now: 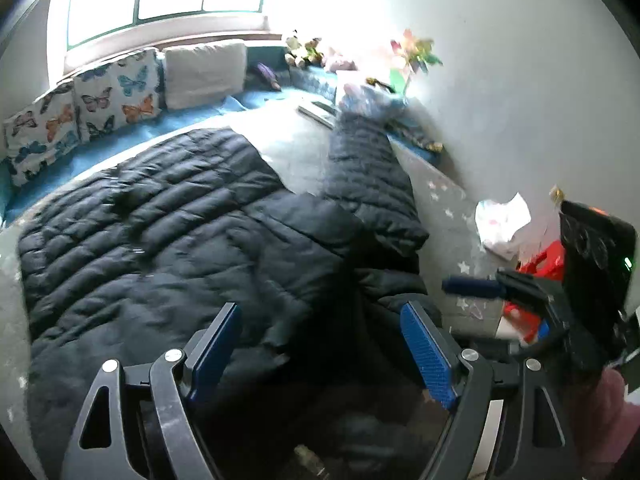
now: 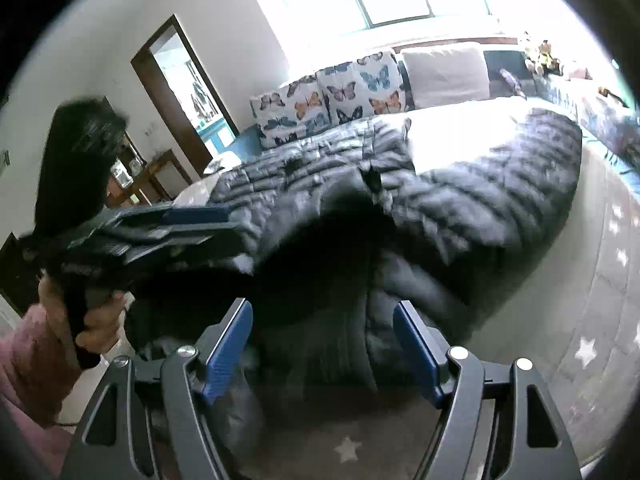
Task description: Fold large clothes
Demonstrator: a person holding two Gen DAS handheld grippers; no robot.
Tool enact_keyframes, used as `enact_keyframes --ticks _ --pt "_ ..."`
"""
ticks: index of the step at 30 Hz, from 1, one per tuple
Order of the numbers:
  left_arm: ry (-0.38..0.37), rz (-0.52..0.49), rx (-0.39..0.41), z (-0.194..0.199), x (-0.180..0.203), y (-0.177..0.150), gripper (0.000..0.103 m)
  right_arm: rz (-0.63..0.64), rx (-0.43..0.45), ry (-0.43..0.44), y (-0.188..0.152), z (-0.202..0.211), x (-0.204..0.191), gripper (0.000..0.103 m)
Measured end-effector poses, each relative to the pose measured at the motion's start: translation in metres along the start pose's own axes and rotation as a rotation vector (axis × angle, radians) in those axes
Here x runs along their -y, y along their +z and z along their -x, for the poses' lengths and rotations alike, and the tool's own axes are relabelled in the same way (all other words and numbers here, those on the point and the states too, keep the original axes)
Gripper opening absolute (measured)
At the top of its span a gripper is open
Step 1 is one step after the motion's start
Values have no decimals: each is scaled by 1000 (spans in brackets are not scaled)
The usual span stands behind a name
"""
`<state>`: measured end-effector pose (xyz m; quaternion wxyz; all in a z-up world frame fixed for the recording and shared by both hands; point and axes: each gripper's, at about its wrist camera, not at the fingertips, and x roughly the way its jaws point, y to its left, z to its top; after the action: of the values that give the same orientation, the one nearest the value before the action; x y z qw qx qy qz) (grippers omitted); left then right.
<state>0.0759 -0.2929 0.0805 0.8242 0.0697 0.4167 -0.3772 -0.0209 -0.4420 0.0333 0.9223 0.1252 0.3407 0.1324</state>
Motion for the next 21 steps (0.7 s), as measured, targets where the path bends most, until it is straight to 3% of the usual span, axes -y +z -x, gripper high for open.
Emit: enact_keyframes --ticks 4,8,11,13,17,21 --pt "59 88 72 70 -47 -7 87 36 0 -5 26 -13 -7 80" --pt "204 193 111 123 -103 -42 87 35 -45 -22 42 -45 -4 80" --pt "183 259 78 149 -134 -78 87 18 -81 -27 51 -69 0 80" --pt "208 272 40 154 -146 -104 87 15 -102 -40 54 -81 1 80" --pt "333 244 -16 152 -157 -144 87 18 -123 -100 51 -87 1 80" --pt "340 279 -21 135 -173 -174 87 9 -117 -117 52 -86 3 80"
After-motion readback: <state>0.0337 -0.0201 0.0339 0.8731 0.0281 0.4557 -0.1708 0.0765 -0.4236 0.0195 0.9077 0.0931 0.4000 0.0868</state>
